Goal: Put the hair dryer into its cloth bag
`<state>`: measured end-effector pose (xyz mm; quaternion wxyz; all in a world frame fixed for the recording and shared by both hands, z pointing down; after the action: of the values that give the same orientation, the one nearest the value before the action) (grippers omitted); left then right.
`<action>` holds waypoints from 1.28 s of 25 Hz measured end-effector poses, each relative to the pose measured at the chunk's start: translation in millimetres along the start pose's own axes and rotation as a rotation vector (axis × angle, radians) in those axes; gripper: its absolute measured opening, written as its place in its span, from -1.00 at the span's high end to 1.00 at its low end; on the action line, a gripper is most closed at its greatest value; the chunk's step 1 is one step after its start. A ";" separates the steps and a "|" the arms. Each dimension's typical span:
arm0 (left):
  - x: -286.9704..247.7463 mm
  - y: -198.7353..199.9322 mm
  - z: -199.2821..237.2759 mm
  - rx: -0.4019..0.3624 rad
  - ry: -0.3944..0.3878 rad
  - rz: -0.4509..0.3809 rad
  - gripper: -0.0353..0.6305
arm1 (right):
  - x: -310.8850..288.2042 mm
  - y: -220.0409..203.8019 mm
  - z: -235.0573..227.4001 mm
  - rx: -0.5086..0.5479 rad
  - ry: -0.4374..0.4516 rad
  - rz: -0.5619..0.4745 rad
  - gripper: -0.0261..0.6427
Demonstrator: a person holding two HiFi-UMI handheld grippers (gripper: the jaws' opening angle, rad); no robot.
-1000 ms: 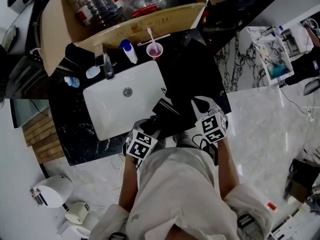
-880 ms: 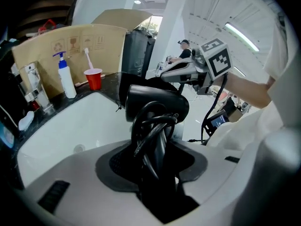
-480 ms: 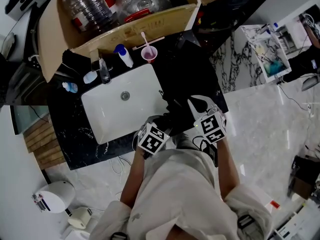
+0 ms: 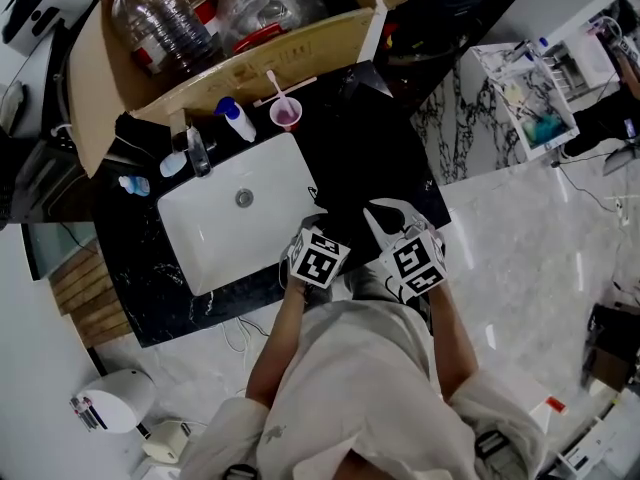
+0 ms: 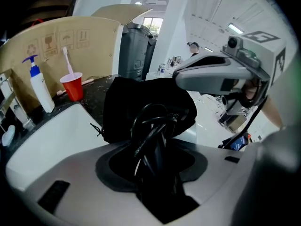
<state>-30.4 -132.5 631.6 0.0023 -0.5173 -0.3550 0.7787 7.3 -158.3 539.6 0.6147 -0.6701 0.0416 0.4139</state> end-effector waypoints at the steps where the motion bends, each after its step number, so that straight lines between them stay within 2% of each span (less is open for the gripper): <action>1: -3.2 3.5 1.9 0.008 0.009 -0.006 0.31 | 0.1 -0.9 1.9 -0.002 0.007 0.000 0.89; 11: -38.7 29.0 9.2 0.044 0.069 -0.069 0.31 | -1.2 -10.3 11.0 -0.042 0.077 -0.010 0.89; 17: -50.5 29.2 9.7 0.045 0.078 -0.082 0.29 | -0.4 -15.4 9.0 -0.057 0.077 -0.005 0.89; 21: -51.9 29.2 6.6 0.014 0.060 -0.081 0.26 | -0.7 -14.0 7.9 -0.054 0.071 -0.014 0.89; 24: -51.1 27.7 0.5 -0.013 0.041 -0.079 0.08 | 0.0 -14.1 7.8 -0.056 0.063 -0.016 0.89; 32: -27.5 23.5 1.0 -0.067 0.077 -0.101 0.01 | 1.2 -16.9 6.7 -0.070 0.045 0.001 0.89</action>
<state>-9.9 -160.8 640.9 0.0379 -0.5283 -0.4063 0.7446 14.3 -147.9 552.9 0.5894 -0.7004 0.0413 0.4004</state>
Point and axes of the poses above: the fingertips, and each gripper's own axes: x backward along the fingers, z to its left, y out of its top, the point moved 1 cm from there along x, backward along the fingers, and after that the axes turned 1 degree about z, right-handed, at the moved point
